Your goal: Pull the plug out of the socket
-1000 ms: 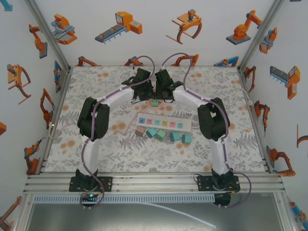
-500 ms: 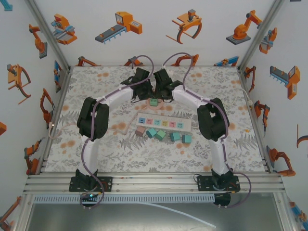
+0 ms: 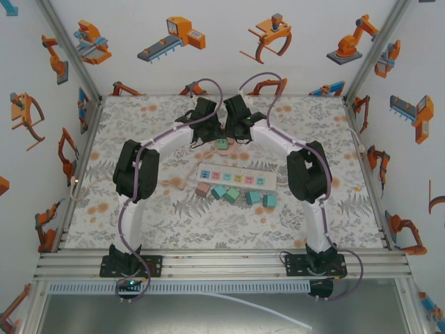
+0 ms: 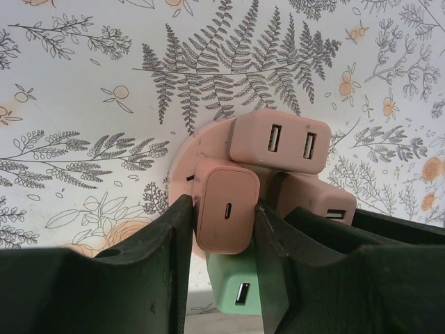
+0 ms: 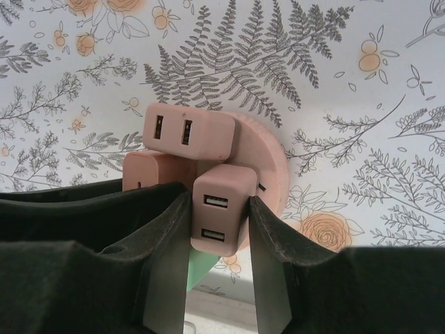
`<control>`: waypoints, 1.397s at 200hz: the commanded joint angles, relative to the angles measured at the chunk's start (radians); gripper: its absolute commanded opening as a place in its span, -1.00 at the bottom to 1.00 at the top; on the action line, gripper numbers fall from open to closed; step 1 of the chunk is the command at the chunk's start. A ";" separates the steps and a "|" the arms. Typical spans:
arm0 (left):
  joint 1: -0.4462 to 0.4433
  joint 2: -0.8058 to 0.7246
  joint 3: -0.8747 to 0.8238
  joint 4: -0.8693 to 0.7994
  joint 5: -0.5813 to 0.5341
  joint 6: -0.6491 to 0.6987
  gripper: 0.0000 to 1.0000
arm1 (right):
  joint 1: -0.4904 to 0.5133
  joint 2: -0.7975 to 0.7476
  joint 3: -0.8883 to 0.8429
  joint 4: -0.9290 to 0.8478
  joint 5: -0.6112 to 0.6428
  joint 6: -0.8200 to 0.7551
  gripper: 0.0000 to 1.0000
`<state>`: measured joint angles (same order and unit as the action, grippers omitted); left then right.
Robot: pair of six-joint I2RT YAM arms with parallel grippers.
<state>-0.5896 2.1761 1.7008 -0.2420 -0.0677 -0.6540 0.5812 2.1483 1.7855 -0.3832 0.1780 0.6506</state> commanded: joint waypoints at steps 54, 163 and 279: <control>-0.036 0.157 -0.049 -0.107 0.016 0.102 -1.00 | 0.052 -0.036 0.030 0.032 -0.135 -0.053 -1.00; -0.045 0.150 -0.046 -0.144 -0.107 0.120 -1.00 | -0.004 -0.285 -0.224 0.172 -0.058 0.035 -1.00; -0.038 -0.038 0.012 -0.147 0.011 0.069 -0.22 | -0.061 -0.194 -0.273 0.209 -0.117 -0.050 0.08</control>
<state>-0.6285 2.1754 1.7195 -0.2581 -0.1158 -0.5617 0.5182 1.9160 1.4448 -0.1963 0.1028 0.6014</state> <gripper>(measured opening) 0.378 0.538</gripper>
